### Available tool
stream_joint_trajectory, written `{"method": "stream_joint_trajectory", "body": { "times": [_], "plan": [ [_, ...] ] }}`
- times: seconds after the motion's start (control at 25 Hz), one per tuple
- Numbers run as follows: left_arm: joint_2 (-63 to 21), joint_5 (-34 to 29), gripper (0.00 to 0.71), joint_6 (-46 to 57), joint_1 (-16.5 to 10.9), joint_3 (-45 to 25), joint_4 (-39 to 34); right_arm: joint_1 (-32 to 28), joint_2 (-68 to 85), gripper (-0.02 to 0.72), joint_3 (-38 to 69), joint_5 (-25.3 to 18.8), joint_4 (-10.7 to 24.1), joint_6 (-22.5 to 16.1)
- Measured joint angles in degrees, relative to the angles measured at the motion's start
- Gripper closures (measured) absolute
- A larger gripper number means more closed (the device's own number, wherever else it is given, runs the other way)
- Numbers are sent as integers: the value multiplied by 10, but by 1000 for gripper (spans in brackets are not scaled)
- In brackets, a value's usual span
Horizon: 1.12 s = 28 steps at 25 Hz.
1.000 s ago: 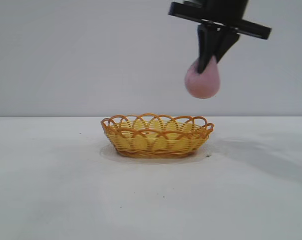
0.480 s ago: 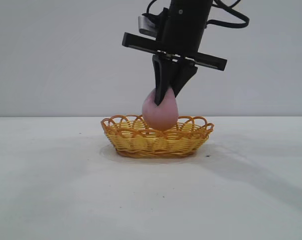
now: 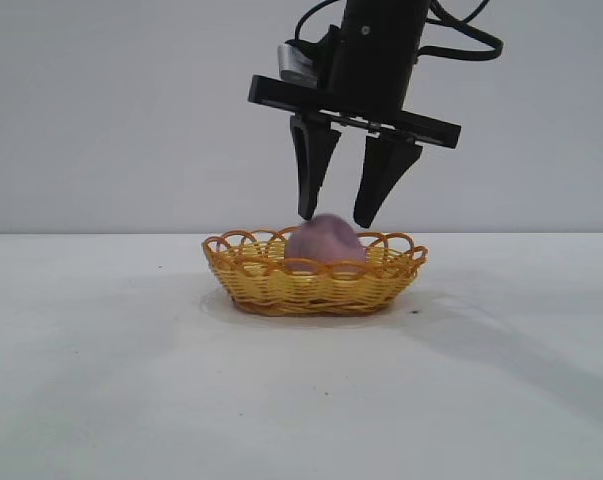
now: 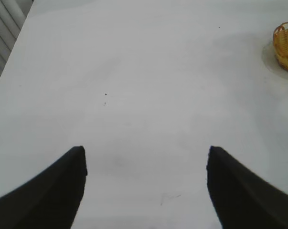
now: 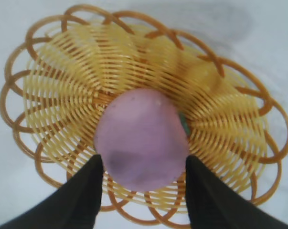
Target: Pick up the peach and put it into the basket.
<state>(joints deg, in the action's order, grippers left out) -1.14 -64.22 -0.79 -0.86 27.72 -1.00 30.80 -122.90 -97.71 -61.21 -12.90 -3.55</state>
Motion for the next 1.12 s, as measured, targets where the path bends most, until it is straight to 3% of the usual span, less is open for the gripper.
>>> {"method": "stream_joint_trajectory", "body": {
  "times": [0.4, 0.6, 0.84, 1.12],
  "plan": [
    [0, 0, 241, -1, 0, 0, 0, -9, 1, 366, -121, -73, 92, 0],
    [0, 0, 241, -1, 0, 0, 0, -67, 2, 366, -157, -92, 111, -1],
    [0, 0, 241, -1, 0, 0, 0, -157, 2, 366, -159, -96, 168, -2],
    [0, 0, 241, -1, 0, 0, 0, -238, 24, 366, -159, -98, 156, -12]
  ]
}}
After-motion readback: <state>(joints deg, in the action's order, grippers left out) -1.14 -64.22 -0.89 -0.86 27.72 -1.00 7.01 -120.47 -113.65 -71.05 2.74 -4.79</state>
